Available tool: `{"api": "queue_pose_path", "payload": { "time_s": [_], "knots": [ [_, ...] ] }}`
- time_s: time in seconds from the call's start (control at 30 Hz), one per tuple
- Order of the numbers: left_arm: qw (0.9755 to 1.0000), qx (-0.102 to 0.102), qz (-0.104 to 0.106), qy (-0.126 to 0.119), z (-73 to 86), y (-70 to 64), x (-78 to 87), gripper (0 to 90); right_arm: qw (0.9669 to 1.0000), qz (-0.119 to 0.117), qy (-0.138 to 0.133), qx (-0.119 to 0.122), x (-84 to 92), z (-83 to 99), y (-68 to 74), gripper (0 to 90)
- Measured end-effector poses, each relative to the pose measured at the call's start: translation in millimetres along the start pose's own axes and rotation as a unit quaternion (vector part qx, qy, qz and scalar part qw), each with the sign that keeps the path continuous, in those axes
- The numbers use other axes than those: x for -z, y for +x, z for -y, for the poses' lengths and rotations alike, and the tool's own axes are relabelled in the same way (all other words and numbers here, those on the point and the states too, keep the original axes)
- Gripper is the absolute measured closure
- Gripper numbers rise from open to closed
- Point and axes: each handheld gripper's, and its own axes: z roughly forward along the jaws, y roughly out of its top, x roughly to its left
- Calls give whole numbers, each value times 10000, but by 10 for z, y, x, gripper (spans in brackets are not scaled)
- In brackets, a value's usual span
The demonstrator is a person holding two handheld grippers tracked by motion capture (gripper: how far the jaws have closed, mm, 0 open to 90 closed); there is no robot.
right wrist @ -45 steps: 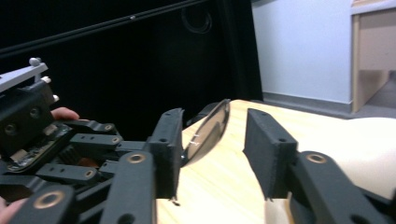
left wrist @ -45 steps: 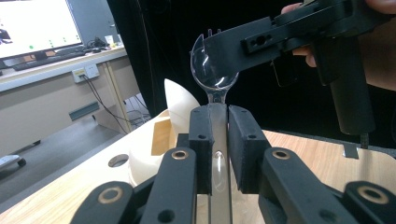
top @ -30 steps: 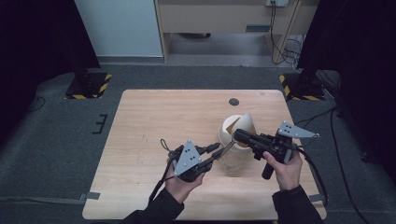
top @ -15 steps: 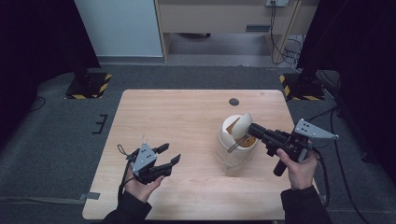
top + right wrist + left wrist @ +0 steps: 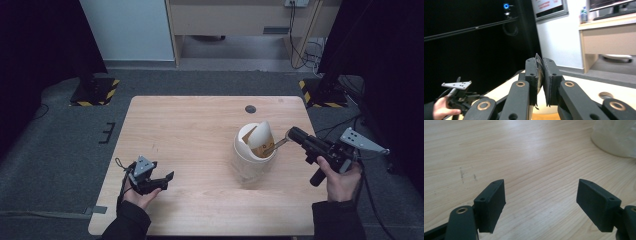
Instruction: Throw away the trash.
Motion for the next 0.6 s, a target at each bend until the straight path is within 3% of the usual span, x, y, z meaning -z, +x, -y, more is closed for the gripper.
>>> {"api": "queue_pose_path", "payload": {
  "time_s": [0.27, 0.6],
  "knots": [
    [9997, 21, -28, 247, 18, 69, -64, 216, 9987, 476, 117, 171, -82, 141, -143, 833],
    [9997, 26, -12, 259, 17, 72, -75, 213, 9960, 797, 246, 325, -256, 329, -201, 833]
  ]
}}
